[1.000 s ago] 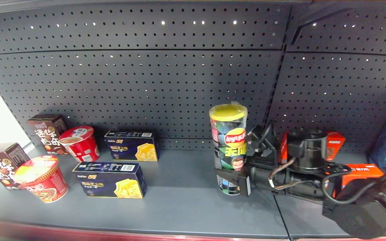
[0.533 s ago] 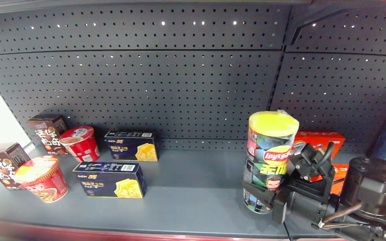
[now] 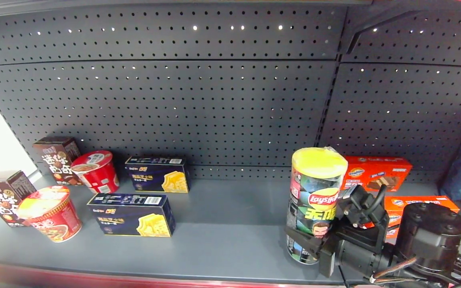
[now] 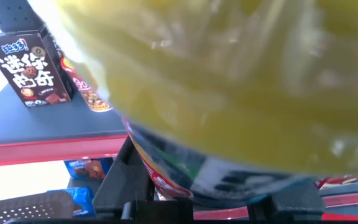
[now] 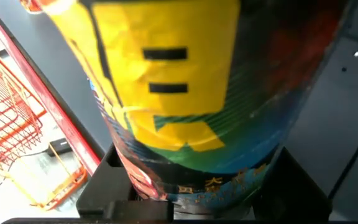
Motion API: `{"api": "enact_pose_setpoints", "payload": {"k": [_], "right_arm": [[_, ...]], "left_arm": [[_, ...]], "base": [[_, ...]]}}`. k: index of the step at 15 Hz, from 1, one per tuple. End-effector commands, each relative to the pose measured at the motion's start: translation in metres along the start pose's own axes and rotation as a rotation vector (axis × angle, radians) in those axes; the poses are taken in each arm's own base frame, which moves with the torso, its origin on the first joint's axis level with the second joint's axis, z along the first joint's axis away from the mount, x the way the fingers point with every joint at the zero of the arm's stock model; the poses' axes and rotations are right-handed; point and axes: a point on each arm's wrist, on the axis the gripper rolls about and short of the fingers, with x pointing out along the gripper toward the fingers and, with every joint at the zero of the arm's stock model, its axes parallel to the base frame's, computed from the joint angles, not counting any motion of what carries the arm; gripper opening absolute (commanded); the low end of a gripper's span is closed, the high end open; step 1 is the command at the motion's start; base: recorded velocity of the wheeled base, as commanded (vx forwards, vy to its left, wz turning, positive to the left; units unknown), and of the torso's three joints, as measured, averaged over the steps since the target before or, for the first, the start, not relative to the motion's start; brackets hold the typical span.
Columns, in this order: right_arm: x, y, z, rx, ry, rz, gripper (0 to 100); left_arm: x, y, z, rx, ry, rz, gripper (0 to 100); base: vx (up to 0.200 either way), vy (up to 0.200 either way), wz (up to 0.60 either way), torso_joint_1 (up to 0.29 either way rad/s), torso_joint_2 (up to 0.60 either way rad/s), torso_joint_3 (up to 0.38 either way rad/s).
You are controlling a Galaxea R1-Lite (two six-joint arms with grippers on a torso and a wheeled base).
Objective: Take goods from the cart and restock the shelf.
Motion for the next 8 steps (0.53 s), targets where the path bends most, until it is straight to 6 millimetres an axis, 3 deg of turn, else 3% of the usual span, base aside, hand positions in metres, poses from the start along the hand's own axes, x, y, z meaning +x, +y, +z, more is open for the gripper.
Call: {"api": "enact_pose_setpoints", "payload": {"k": [1, 8], "right_arm": [[0.01, -0.001, -0.017, 0.006, 0.058, -0.019, 0], [0.018, -0.002, -0.03, 0.01, 0.09, -0.028, 0]], "left_arm": [[0.0, 0.0, 0.0, -0.001, -0.001, 0.0, 0], [0.001, 0.0, -0.001, -0.002, 0.004, 0.008, 0]], "base": [[0.0, 0.0, 0.0, 0.0, 0.0, 0.0], [0.0, 0.0, 0.0, 0.0, 0.0, 0.0]]}}
